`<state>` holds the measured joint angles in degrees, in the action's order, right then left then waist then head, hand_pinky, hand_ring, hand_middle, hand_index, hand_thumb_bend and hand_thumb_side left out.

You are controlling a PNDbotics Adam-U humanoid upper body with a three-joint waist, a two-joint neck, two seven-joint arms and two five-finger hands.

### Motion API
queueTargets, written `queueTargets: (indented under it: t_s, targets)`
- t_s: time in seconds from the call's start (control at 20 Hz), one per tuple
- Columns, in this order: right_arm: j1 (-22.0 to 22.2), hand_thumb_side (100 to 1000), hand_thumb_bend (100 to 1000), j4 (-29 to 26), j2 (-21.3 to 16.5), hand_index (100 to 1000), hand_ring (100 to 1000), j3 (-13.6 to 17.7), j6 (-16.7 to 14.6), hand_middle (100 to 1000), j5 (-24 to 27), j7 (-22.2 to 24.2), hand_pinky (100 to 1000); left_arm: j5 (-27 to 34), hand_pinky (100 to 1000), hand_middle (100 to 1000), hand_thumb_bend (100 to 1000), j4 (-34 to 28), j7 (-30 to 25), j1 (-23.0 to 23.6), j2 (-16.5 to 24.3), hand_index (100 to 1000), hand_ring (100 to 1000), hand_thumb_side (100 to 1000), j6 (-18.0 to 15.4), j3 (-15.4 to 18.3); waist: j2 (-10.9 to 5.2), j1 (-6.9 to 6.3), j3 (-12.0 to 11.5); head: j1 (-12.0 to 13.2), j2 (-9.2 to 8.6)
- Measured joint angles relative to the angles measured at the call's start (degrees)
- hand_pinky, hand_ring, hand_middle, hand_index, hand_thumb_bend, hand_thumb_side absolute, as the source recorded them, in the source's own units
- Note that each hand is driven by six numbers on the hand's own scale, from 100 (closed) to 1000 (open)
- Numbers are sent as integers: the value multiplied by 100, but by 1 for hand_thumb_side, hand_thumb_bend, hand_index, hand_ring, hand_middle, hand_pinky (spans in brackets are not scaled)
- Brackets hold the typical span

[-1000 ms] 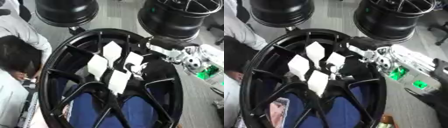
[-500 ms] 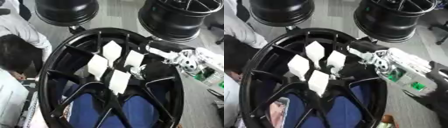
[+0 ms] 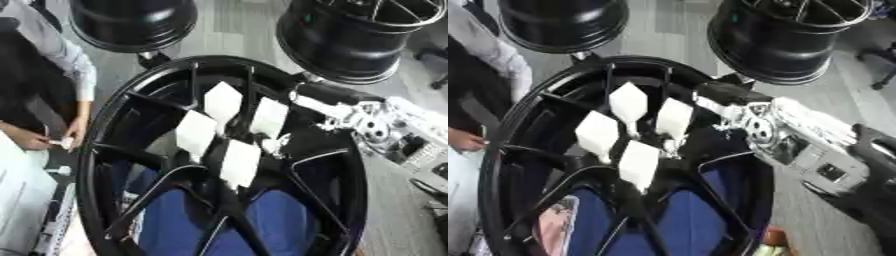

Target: Pull the pin out of the wheel hub.

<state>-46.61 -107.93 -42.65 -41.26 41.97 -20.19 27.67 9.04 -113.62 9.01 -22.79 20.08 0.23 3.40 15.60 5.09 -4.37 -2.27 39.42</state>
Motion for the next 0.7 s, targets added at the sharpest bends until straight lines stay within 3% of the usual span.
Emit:
queueTargets:
  t_s: [0.3, 0.7]
  targets:
    - [-23, 283, 100, 40, 20, 615, 762, 11, 221, 530, 237, -221, 806, 1, 687, 517, 100, 0, 1, 0, -1, 809, 736, 727, 0, 0, 0, 4, 0, -2, -21]
    - [-189, 298, 100, -54, -85, 578, 738, 54, 670, 499, 724, -455, 795, 1, 688, 518, 100, 0, 0, 7, -4, 809, 736, 724, 4, 1, -27, 17, 31, -1, -21]
